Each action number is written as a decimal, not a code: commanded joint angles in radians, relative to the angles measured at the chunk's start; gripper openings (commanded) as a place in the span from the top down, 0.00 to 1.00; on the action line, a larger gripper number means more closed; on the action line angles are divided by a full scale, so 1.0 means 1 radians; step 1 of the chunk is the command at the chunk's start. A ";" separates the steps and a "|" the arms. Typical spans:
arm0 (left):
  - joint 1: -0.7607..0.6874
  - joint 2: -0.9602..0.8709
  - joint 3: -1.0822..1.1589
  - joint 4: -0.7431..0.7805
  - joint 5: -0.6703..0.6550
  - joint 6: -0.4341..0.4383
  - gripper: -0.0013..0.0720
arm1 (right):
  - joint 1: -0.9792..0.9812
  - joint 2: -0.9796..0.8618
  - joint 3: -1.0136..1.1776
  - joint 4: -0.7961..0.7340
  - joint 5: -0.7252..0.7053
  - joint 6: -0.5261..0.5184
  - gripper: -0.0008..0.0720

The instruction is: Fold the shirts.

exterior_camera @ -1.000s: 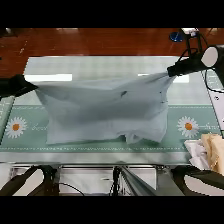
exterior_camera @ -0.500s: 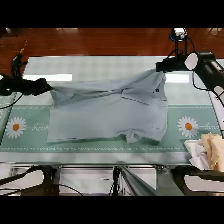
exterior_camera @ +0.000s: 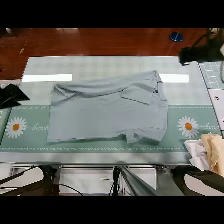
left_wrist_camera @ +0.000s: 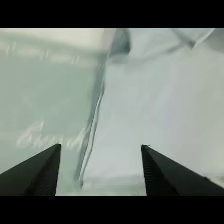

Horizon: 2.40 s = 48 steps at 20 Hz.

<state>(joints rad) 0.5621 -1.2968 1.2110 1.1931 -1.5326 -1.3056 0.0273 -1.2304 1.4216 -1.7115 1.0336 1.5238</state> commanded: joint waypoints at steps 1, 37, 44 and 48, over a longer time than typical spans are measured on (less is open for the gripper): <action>0.092 0.059 -0.121 0.033 -0.171 -0.027 0.14 | -0.161 0.085 -0.063 0.052 0.145 -0.092 0.23; -0.205 -0.119 -0.559 -0.090 0.268 -0.011 0.96 | -0.637 0.085 -0.634 0.832 0.207 -0.418 0.26; -0.205 -0.119 -0.559 -0.090 0.266 0.012 0.96 | -0.631 0.085 -0.806 0.867 0.253 -0.460 0.26; -0.205 -0.119 -0.559 -0.090 0.266 0.016 0.96 | -0.621 0.085 -0.848 0.788 0.284 -0.451 0.26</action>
<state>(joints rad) 0.3573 -1.4151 0.6525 1.1019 -1.3529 -1.2938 -0.6010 -1.1458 0.6117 -0.8764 1.2953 1.0695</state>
